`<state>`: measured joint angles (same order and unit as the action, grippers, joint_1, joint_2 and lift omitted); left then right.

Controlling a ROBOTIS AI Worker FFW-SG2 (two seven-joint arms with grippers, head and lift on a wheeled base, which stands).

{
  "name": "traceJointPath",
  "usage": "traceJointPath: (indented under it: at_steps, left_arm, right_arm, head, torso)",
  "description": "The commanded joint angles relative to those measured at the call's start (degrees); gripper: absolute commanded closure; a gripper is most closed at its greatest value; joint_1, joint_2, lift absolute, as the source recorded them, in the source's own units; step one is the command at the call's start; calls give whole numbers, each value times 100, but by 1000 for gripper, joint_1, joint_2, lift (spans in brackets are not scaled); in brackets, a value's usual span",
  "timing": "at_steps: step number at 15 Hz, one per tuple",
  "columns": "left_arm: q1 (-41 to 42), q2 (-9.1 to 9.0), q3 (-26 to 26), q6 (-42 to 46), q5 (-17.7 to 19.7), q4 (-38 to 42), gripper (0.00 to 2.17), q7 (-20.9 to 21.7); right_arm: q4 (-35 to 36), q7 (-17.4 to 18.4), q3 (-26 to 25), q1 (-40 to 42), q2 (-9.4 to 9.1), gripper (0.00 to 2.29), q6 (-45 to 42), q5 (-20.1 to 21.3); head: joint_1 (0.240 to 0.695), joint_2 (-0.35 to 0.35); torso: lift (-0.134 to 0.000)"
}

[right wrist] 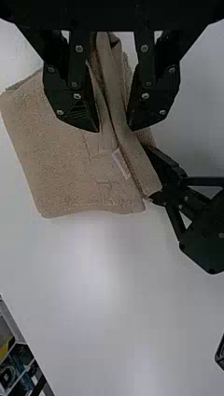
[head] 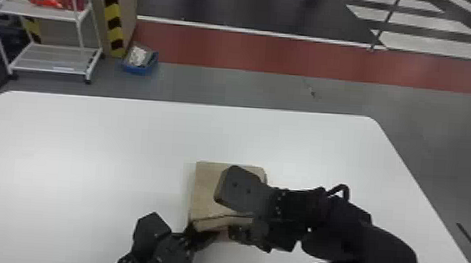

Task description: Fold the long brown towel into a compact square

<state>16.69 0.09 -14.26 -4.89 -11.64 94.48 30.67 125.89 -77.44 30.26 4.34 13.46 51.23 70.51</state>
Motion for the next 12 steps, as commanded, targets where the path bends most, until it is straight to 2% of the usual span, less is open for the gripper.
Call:
traceJointPath:
  at_steps: [1, 5, 8, 10, 11, 12]
  left_arm:
    - [1, -24, 2, -17, -5, 0, 2145, 0]
    - [-8, -24, 11, 1, -67, 0, 2145, 9]
    - [-8, -24, 2, -17, -93, 0, 2145, 9]
    - [-8, -24, 2, 1, -102, 0, 2145, 9]
    - [-8, -24, 2, -17, -102, 0, 2145, 9]
    - [-8, -24, 2, -17, -111, 0, 2145, 9]
  right_arm:
    - [41, -8, 6, 14, -2, 201, 41, -2]
    - [269, -17, -152, 93, 34, 201, 41, -107]
    - [260, -34, -469, 32, 34, 248, -11, -239]
    - [243, -17, -776, -21, -89, 552, -29, -494]
    - [243, -17, -908, -56, -125, 829, -29, -608]
    - [225, 10, -1040, -91, -169, 1295, -47, -723]
  head:
    - [695, -151]
    - [695, -150]
    - [695, -158]
    - [695, -173]
    - [695, -178]
    - [695, -181]
  torso:
    - [-125]
    - [-125]
    - [-125]
    - [-125]
    - [-125]
    - [-125]
